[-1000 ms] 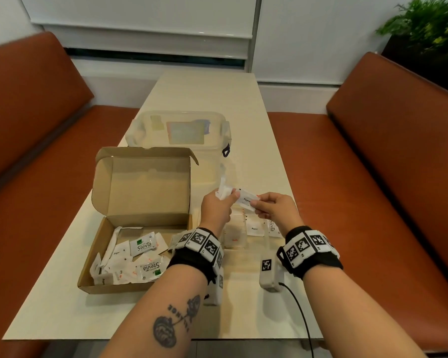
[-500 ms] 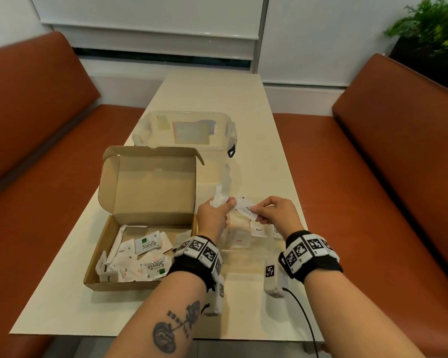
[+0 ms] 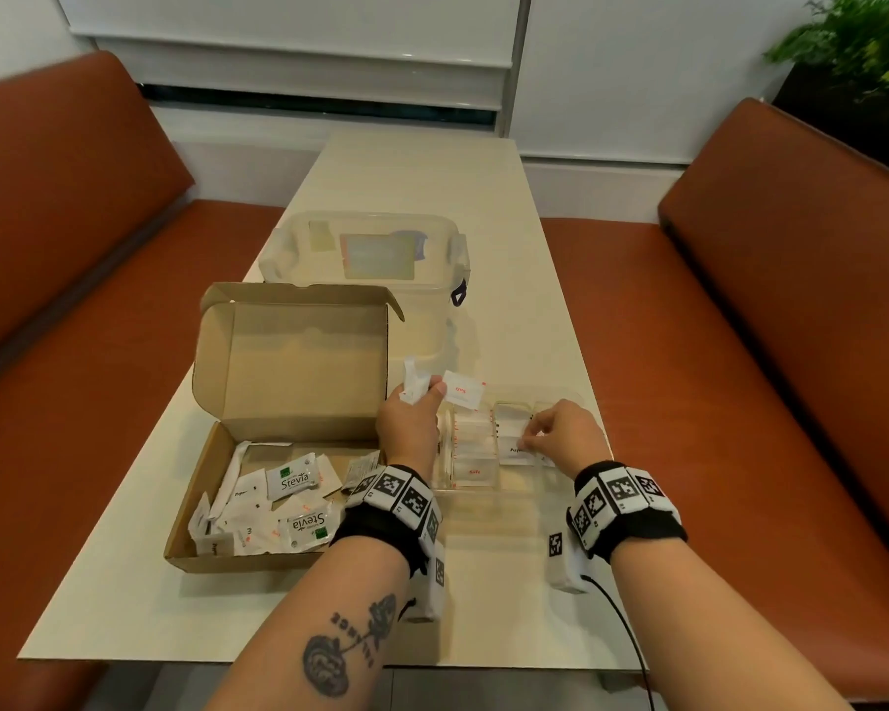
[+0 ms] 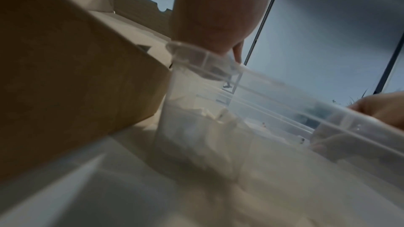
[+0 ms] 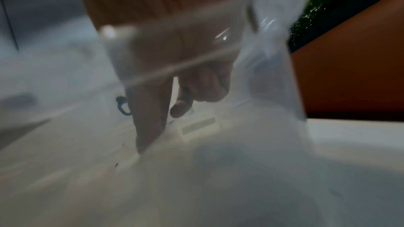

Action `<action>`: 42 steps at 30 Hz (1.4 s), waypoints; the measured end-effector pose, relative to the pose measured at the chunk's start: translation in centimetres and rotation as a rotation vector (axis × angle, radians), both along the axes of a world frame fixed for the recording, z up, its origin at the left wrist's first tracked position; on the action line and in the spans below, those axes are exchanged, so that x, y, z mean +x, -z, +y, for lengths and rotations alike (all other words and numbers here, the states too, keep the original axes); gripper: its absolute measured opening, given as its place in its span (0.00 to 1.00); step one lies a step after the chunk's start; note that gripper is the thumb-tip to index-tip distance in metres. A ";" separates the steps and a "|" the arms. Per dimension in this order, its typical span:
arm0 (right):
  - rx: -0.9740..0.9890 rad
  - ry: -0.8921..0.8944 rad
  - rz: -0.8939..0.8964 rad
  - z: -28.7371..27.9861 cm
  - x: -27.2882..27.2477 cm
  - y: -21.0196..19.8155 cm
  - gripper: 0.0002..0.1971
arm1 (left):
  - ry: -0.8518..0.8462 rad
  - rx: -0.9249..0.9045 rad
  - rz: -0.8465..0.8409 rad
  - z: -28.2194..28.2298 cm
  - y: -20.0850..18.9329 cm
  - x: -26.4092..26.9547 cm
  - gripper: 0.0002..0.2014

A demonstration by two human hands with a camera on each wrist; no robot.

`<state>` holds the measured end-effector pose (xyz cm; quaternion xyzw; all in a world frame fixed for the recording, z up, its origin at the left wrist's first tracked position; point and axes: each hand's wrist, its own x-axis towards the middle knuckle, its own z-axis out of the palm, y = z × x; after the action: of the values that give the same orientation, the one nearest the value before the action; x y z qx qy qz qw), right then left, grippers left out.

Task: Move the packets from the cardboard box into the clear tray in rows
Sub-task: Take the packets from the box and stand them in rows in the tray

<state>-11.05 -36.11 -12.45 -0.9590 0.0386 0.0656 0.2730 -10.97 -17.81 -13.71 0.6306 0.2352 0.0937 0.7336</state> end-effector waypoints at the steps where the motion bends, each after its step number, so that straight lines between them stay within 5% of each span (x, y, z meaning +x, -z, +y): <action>1: -0.037 -0.008 0.001 0.2 0.0 0.2 0.05 | 0.001 0.003 -0.001 0.0 0.0 0.0 0.04; 25: -0.094 -0.028 -0.117 0.9 -0.3 1.7 0.08 | 0.061 0.085 0.016 0.1 0.0 0.1 0.04; 29: 0.175 0.049 -0.263 2.2 0.1 -0.7 0.10 | 0.201 0.166 -0.007 -0.1 -0.5 -0.1 0.05; 34: 0.472 -0.032 -0.083 3.8 0.9 -2.7 0.11 | 0.301 0.251 -0.076 -0.6 -1.7 -0.1 0.06; 38: 0.718 0.143 -0.148 3.9 0.9 -2.9 0.03 | 0.324 0.201 -0.002 -0.5 -1.8 -0.1 0.11; 42: 0.946 0.259 -0.130 3.8 0.6 -2.9 0.06 | 0.408 0.144 0.061 -0.6 -1.5 -0.3 0.09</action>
<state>-10.44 -32.28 -9.57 -0.7193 0.1063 -0.0186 0.6863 -11.25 -18.42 -12.23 0.7183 0.1174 -0.0593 0.6831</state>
